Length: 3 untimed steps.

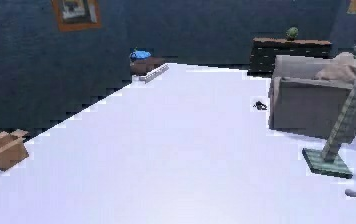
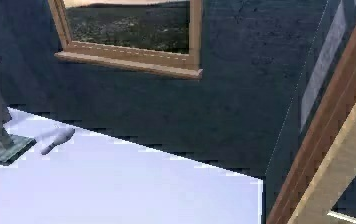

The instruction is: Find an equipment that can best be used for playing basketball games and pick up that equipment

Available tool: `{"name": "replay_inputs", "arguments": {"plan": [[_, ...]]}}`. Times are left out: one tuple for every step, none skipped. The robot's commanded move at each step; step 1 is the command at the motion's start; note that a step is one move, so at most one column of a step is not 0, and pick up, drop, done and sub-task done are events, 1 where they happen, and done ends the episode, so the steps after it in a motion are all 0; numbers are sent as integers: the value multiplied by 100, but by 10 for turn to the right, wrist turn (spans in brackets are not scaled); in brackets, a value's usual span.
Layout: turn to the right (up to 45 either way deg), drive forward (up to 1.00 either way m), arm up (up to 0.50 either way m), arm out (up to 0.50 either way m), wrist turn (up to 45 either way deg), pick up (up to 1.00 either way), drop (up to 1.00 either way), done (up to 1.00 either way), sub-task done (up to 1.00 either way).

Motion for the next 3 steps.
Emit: {"name": "replay_inputs", "arguments": {"plan": [[0, 100, 0, 0, 0, 0, 0, 0, 0], [0, 100, 0, 0, 0, 0, 0, 0, 0], [0, 100, 0, 0, 0, 0, 0, 0, 0]]}}
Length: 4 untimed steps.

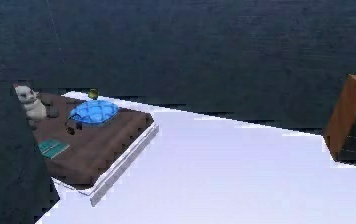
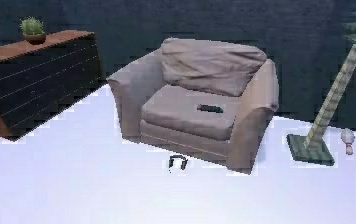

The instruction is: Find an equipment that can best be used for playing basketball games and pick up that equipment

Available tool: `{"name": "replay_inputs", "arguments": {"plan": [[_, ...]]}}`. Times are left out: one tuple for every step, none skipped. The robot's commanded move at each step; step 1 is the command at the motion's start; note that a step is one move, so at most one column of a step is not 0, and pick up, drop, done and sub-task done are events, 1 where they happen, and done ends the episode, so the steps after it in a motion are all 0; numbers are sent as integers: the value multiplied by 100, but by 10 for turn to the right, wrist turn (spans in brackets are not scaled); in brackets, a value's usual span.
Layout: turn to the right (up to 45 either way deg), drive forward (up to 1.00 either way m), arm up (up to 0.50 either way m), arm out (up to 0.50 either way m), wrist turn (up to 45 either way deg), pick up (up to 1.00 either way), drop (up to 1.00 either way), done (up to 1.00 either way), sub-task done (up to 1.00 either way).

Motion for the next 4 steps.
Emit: {"name": "replay_inputs", "arguments": {"plan": [[0, 100, 0, 0, 0, 0, 0, 0, 0], [0, 100, 0, 0, 0, 0, 0, 0, 0], [0, 25, 0, 0, 0, 0, 0, 0, 0], [-90, 0, 0, 0, 0, 0, 0, 0, 0]]}}
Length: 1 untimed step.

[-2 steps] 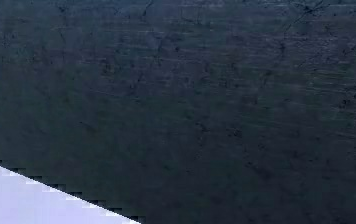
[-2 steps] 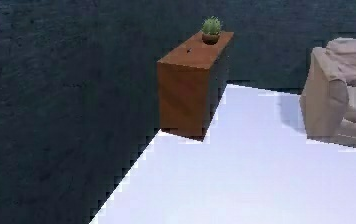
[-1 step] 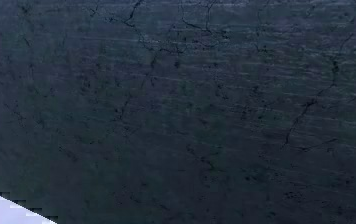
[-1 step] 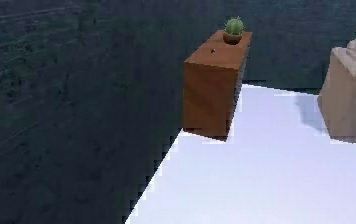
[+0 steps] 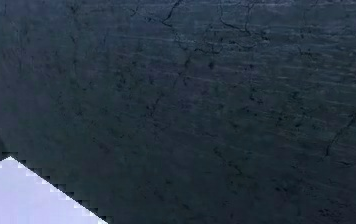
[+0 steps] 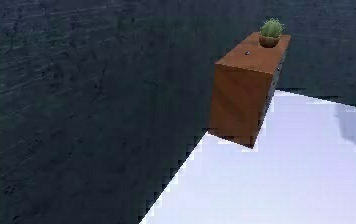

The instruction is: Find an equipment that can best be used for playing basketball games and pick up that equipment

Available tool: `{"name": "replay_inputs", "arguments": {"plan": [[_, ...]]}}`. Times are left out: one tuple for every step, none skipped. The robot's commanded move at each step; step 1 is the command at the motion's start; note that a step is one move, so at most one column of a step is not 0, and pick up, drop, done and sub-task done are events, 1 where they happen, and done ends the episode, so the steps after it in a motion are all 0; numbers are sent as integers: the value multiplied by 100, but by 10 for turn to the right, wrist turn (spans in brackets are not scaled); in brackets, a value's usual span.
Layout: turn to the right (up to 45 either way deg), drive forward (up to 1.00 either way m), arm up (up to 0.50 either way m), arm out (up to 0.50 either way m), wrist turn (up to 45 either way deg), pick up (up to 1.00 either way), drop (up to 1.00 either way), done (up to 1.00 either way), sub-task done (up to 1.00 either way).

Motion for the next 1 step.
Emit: {"name": "replay_inputs", "arguments": {"plan": [[0, 25, 0, 0, 0, 0, 0, 0, 0]]}}
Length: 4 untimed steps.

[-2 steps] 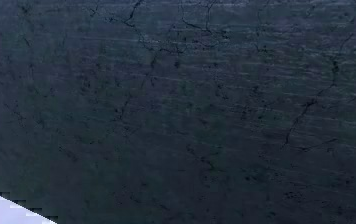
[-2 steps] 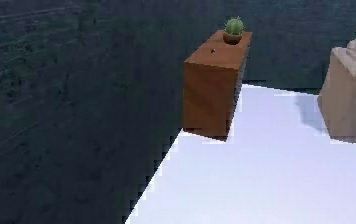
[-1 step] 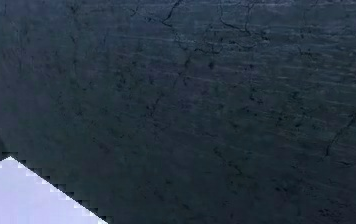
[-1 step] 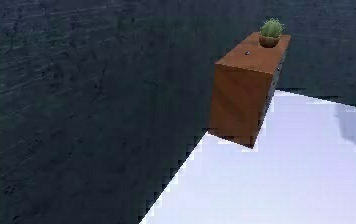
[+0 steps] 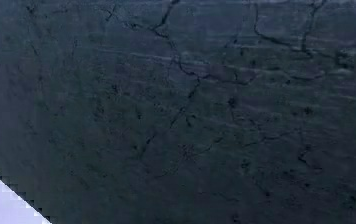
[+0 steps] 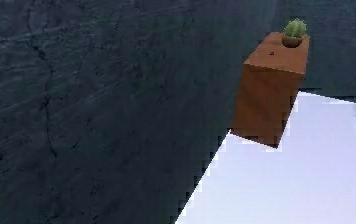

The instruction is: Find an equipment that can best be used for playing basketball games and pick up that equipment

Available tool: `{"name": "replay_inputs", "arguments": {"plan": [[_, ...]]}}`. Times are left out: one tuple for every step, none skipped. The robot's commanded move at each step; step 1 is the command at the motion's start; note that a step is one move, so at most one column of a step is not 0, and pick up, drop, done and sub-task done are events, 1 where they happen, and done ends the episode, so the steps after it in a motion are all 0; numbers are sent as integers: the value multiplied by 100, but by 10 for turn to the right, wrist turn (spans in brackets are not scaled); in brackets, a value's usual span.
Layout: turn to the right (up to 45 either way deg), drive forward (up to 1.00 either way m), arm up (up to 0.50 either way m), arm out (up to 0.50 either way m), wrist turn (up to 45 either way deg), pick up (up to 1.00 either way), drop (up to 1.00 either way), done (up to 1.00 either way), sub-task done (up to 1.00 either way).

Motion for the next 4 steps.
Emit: {"name": "replay_inputs", "arguments": {"plan": [[-450, 0, 0, 0, 0, 0, 0, 0, 0], [-120, 0, 0, 0, 0, 0, 0, 0, 0], [0, 100, 0, 0, 0, 0, 0, 0, 0], [-30, 0, 0, 0, 0, 0, 0, 0, 0]]}}
